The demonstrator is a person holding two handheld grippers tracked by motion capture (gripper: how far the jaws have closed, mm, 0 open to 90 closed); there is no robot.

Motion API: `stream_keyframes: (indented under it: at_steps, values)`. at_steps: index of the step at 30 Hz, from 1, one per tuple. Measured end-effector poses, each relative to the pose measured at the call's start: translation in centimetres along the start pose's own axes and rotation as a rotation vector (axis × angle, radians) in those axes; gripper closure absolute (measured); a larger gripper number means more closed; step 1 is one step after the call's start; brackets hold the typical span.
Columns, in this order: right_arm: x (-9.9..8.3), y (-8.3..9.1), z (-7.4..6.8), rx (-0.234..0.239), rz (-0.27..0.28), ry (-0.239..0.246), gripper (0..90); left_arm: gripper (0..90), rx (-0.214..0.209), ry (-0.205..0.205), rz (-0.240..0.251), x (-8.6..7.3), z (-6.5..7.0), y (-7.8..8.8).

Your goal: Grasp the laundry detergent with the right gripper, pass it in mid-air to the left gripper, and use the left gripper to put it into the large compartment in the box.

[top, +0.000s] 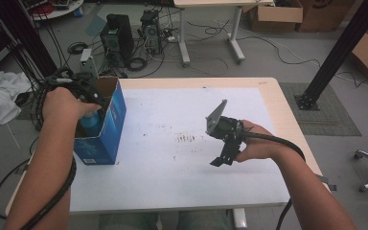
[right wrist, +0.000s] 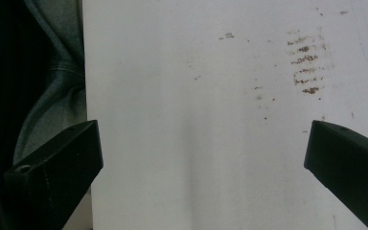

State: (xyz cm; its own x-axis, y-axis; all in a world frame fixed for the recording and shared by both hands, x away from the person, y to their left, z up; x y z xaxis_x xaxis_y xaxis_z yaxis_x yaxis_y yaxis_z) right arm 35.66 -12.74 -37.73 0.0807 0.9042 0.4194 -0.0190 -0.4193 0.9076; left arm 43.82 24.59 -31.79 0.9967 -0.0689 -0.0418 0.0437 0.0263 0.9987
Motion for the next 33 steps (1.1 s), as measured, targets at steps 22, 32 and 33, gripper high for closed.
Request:
stream_keyframes:
  at_steps: [22, 32, 33]
  values:
    - [0.6, 0.0, -0.2, 0.0, -0.022, 0.008, 0.0, 13.6, -0.028, -0.1, 0.058, -0.8, 0.1, 5.4]
    - [0.6, 0.1, -0.3, 0.002, -0.028, 0.001, 0.0, 7.6, -0.027, -0.194, 0.08, -0.8, 2.7, 7.6]
    - [0.6, 0.1, -0.3, 0.002, -0.027, 0.0, 0.0, 6.8, -0.026, -0.202, 0.081, -0.8, 3.1, 7.6]
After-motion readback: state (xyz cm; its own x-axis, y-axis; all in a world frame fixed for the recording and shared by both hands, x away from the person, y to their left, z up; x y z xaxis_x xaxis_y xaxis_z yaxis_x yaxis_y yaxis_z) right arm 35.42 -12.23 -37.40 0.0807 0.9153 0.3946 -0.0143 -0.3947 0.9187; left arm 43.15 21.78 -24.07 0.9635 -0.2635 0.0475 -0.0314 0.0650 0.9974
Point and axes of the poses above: each handheld gripper's, and its own axes: y roughly backward along the jaws, x roughly out of its top, z roughly to its right, the point moved 7 cm from there along -y, roughly forward along the jaws, and after that the axes turned 2 degrees about -x, right-handed, at the moved point
